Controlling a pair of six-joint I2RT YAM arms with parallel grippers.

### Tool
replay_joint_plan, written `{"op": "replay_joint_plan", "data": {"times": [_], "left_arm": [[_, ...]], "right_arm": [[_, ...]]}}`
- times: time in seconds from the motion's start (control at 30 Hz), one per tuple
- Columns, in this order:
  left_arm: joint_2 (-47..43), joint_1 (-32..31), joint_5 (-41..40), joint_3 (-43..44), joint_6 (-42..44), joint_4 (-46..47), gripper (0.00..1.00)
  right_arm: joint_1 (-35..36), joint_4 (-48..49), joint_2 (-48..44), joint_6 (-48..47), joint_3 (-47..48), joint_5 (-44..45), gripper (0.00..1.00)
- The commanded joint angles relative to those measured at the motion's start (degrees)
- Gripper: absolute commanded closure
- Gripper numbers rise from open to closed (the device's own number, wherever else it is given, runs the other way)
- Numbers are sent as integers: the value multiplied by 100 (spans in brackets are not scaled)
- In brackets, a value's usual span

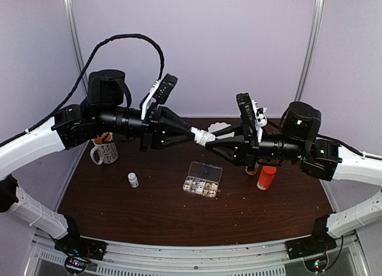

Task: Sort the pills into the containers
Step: Screw the lid of the pill bottle onto the pill bottle.

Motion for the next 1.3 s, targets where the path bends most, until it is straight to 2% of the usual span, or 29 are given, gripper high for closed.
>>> {"op": "replay_joint_plan", "data": {"times": [0.0, 0.13, 0.33, 0.4, 0.47, 0.67, 0.9, 1.0, 1.1, 1.17, 1.27], "left_arm": [[430, -290, -69, -8, 1847, -190, 98], [374, -296, 130, 7, 2883, -234, 98], [348, -285, 585, -35, 4917, -529, 99], [360, -291, 538, 3, 5386, -609, 100], [411, -292, 260, 112, 5701, -741, 100], [666, -299, -794, 678, 7466, -1739, 100], [600, -370, -2030, 613, 9268, -1763, 100], [477, -379, -2280, 422, 9920, -1634, 100], [314, -378, -2162, 178, 10379, -1371, 100], [242, -377, -2048, 17, 10636, -1160, 95], [158, -422, -2201, -300, 10756, -605, 76]], "right_arm": [[39, 1610, 31, 1332, 32, -1224, 100], [-76, 2259, 50, 2080, -149, -1566, 100], [-191, 3343, 152, 3176, -365, -1989, 100], [-217, 3401, 155, 3366, -382, -2000, 100], [-232, 3390, 168, 3529, -383, -2005, 100], [-300, 3479, 277, 4074, -415, -2010, 100], [-384, 3062, 401, 4154, -357, -2027, 100], [-410, 2770, 454, 4071, -278, -2107, 100], [-419, 2931, 516, 4237, -286, -2260, 100], [-422, 3069, 552, 4385, -294, -2334, 100], [-441, 3047, 540, 4362, -305, -2294, 100]]}}
